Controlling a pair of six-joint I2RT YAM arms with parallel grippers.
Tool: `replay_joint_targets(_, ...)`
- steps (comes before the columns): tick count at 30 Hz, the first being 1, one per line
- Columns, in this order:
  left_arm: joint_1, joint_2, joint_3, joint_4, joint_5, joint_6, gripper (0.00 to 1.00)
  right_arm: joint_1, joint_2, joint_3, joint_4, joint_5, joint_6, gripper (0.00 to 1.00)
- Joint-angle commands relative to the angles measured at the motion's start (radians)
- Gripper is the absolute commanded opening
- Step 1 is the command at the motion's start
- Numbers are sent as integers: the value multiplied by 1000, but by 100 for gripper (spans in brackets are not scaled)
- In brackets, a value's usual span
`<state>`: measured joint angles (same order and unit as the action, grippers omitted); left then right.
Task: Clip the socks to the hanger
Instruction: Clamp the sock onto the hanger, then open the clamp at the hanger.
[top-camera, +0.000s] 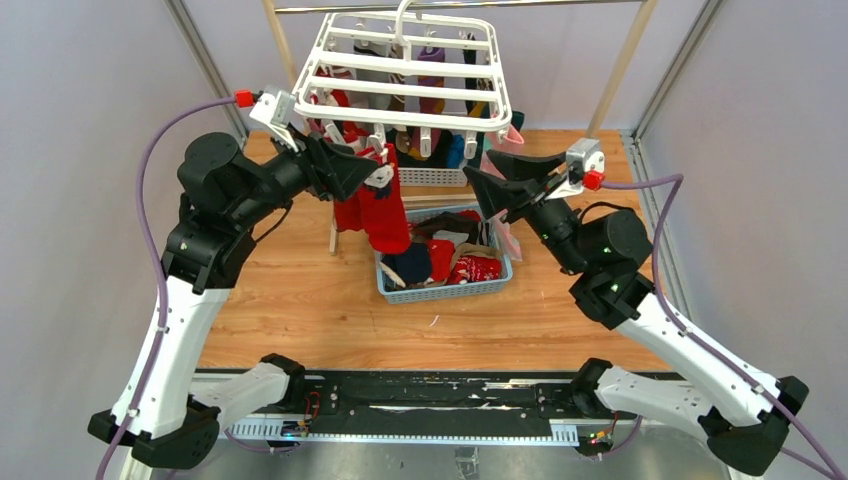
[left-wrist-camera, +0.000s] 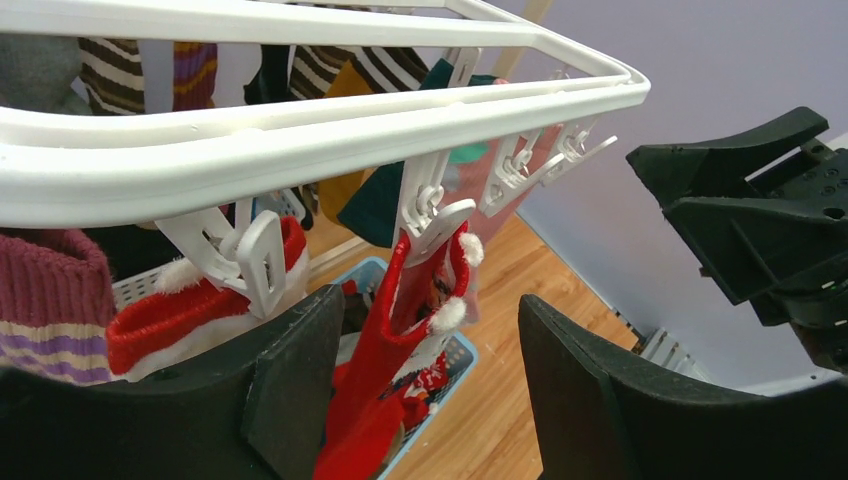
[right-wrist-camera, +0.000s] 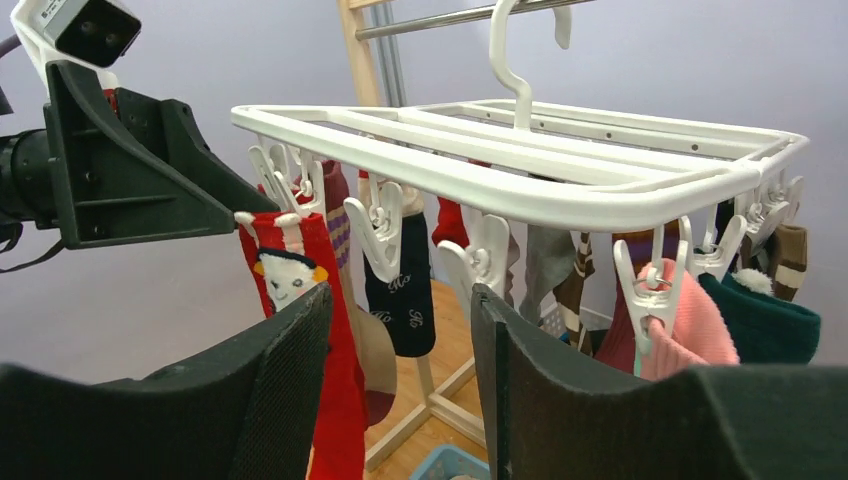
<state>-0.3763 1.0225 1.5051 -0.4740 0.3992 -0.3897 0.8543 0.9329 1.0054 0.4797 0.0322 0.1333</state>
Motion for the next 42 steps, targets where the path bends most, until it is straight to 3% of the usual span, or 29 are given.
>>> replay_joint_targets(1,-3,-18,5,-11,6,22,68,-61,-13,-9,-104,-122,52,53)
replay_joint_targets(5,-3,-23,23,-21,10,19,67,-68,26,28,-105,-199,46,50)
replay_joint_targets(12,-3,-64,26,-41,20,33,66,-66,98,-11,77,-279,140,43)
replay_joint_targets(21,-3,-78,25,-56,50,25,65,-70,258,68,226,-270,158,46)
replay_joint_targets(29,-2,-84,20,-50,75,4,65,-36,297,54,341,-124,55,46)
replay_joint_targets(35,-3,-79,33,-49,82,-5,65,28,333,96,346,-33,-82,40)
replay_joint_targets(42,-3,-80,49,-60,87,-3,65,115,369,127,335,122,-259,39)
